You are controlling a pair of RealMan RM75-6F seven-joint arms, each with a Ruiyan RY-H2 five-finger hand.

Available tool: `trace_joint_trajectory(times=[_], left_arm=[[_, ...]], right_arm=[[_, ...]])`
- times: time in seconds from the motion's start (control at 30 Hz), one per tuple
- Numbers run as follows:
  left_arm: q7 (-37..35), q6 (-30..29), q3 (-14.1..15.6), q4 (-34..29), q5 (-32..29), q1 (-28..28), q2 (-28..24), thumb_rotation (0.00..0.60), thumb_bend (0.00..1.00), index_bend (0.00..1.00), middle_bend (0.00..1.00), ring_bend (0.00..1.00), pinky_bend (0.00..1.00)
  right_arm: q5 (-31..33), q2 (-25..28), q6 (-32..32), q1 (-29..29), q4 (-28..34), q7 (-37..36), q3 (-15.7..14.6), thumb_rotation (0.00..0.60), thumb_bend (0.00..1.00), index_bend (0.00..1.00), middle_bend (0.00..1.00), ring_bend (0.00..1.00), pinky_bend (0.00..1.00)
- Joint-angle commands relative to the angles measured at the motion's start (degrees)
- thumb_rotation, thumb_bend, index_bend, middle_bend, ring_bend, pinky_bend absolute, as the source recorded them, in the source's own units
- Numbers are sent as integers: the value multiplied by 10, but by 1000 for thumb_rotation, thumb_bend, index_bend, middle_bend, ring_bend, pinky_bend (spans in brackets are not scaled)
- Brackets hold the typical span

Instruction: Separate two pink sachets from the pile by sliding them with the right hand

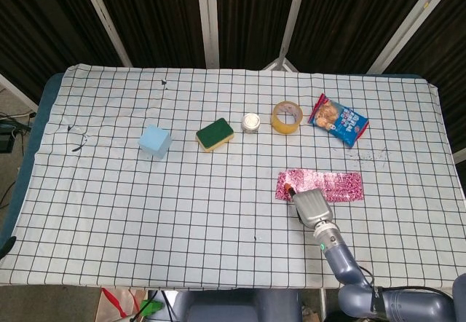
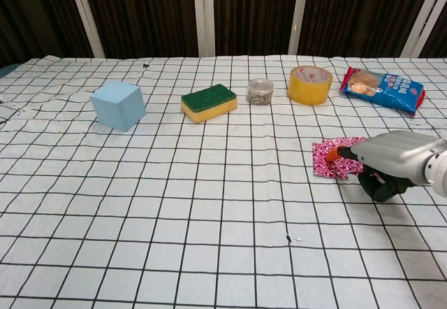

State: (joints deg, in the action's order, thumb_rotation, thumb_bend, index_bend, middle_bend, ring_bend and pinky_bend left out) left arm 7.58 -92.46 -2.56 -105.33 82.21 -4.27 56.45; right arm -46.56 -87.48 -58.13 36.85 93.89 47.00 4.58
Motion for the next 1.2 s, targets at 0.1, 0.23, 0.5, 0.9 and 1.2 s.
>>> trace_joint_trajectory(times=[0.1,0.23,0.5,0.9,1.2], left_arm=[[-9,-1,-1,2,-2,-1,-3,600,325,162,0,0,101],[-17,-1,-2,3,-4,-2,-5,600,324,161,0,0,101],[-27,0,-2,6,-3,-2,-8,600,325,161,0,0,101],[-35,0,-2,9,-4,-3,-11,600,325,161,0,0,101],[-37,6,-3,11,-8,0,-12,600,325,161,0,0,101]], right_arm=[[12,-13,-5,9,-1,10,1,600,785,139,796,733,495],[20,-22,-10,17,-1,18,4,600,786,139,796,733,495],[37,-39,-23,37,8,41,12,600,785,139,796,733,495],[64,-62,-39,69,20,74,24,600,785,146,796,733,495],[62,-38,-74,71,49,72,35,600,785,146,796,733,495]])
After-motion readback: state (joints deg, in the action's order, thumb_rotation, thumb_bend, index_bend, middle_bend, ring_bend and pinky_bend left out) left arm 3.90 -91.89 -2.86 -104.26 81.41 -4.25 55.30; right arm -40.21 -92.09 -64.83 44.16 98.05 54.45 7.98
